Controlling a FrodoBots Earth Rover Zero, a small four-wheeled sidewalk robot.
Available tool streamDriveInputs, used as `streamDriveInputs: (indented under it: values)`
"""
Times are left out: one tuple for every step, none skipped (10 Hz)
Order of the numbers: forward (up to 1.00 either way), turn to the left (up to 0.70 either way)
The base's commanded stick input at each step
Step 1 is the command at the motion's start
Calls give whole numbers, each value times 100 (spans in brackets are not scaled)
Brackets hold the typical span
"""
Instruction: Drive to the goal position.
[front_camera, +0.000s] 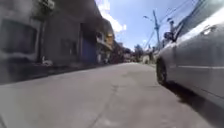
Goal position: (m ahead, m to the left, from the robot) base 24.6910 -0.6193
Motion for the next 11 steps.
streamDriveInputs:
  values:
    - [98, -17]
    - [98, -20]
    - [98, -12]
    - [98, 0]
    - [98, 0]
    - [98, -3]
    - [98, -13]
    - [98, -11]
    - [98, -9]
    - [98, -9]
    - [98, -30]
